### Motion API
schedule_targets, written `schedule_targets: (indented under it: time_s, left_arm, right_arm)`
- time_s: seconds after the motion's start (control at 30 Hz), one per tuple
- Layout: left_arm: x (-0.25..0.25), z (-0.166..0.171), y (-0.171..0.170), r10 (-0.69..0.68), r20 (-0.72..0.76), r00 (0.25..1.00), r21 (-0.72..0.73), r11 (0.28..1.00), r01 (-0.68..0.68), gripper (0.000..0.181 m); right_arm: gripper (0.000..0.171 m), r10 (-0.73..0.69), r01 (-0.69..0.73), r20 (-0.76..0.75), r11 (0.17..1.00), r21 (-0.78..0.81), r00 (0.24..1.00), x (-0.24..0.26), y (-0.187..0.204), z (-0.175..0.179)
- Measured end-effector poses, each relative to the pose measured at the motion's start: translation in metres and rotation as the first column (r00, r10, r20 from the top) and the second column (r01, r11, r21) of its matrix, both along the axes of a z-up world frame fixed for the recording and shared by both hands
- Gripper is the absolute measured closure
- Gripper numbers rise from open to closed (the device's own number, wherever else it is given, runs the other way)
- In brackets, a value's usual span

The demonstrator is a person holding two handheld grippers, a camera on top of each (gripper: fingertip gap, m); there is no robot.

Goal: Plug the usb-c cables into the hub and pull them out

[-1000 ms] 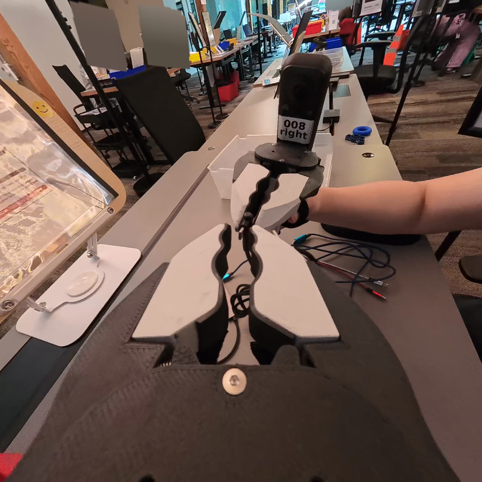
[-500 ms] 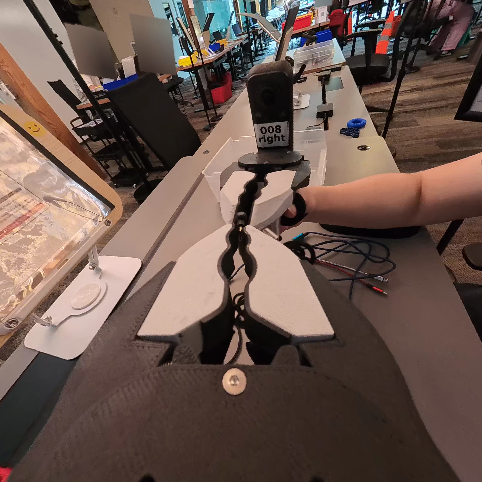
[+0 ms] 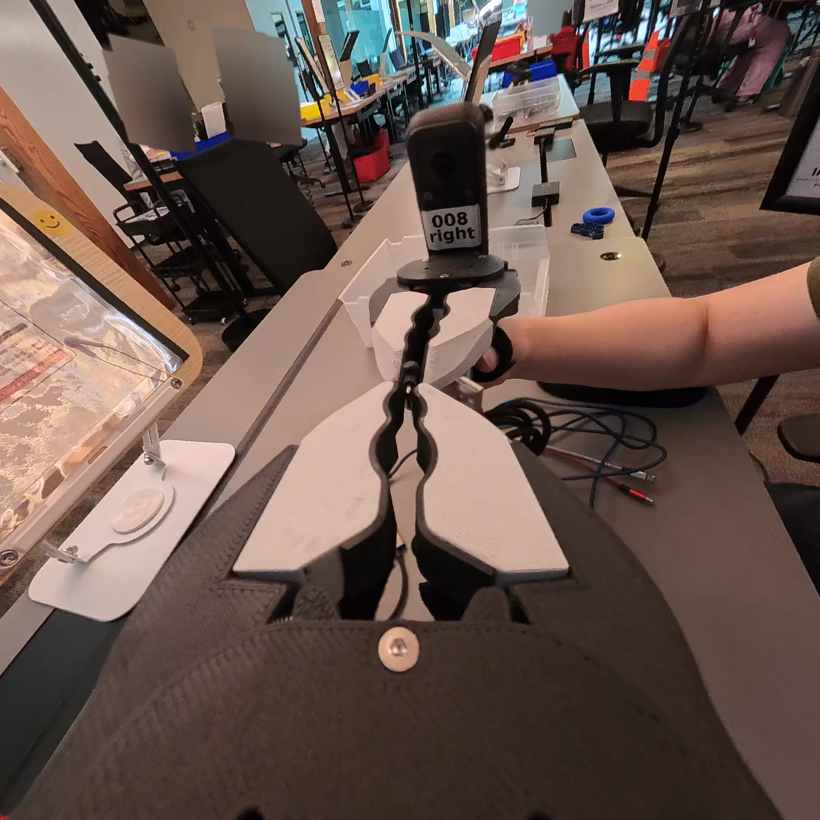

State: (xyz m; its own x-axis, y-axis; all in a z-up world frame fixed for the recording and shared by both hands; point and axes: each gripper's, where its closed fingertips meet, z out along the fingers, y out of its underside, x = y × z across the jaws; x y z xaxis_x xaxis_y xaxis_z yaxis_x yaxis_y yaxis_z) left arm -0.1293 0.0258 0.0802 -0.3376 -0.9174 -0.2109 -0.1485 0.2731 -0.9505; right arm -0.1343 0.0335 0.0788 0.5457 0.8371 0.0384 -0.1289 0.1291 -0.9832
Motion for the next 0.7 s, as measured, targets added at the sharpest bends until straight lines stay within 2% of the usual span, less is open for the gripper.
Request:
schedule_targets:
  time_s: [0.07,0.13,0.2,0.27,0.37,0.5,0.57,0.63,0.7]
  left_arm:
    - [0.0,0.009,0.003,0.013,0.05,0.999,-0.066,0.998,-0.01,0.165]
    - [-0.001,0.021,0.018,0.057,0.081,0.995,-0.231,0.972,-0.037,0.157]
    - [0.003,0.013,0.043,0.127,0.012,0.992,-0.38,0.918,-0.113,0.155]
    - [0.014,-0.016,0.068,0.214,-0.105,0.971,-0.414,0.878,-0.239,0.15]
    - [0.039,-0.083,0.083,0.287,-0.324,0.901,-0.342,0.853,-0.394,0.142]
    - [0.064,-0.163,0.058,0.241,-0.56,0.792,-0.222,0.878,-0.424,0.136]
    - [0.069,-0.186,0.054,0.265,-0.61,0.747,-0.148,0.888,-0.436,0.133]
    - [0.067,-0.202,0.065,0.354,-0.625,0.696,-0.023,0.883,-0.47,0.131]
    - [0.063,-0.215,0.068,0.361,-0.669,0.649,0.017,0.881,-0.473,0.123]
  right_arm:
    - [0.163,0.01,-0.01,0.021,1.0,0.004,1.0,0.003,-0.005,0.005]
    - [0.163,0.03,-0.031,0.048,0.999,0.016,0.998,0.007,-0.014,0.012]
    - [0.162,0.05,-0.053,0.101,0.998,0.027,0.994,0.009,-0.025,0.02]
    - [0.163,0.093,-0.098,0.18,0.995,0.02,0.979,0.009,-0.041,0.022]
    - [0.163,0.105,-0.118,0.298,0.993,0.027,0.949,0.011,-0.059,0.022]
    - [0.163,0.093,-0.12,0.343,0.991,0.058,0.935,0.018,-0.073,0.029]
    - [0.163,0.089,-0.119,0.331,0.991,0.069,0.94,0.022,-0.076,0.033]
    - [0.163,0.083,-0.114,0.322,0.99,0.078,0.943,0.025,-0.076,0.036]
    - [0.163,0.078,-0.11,0.319,0.99,0.083,0.944,0.026,-0.076,0.037]
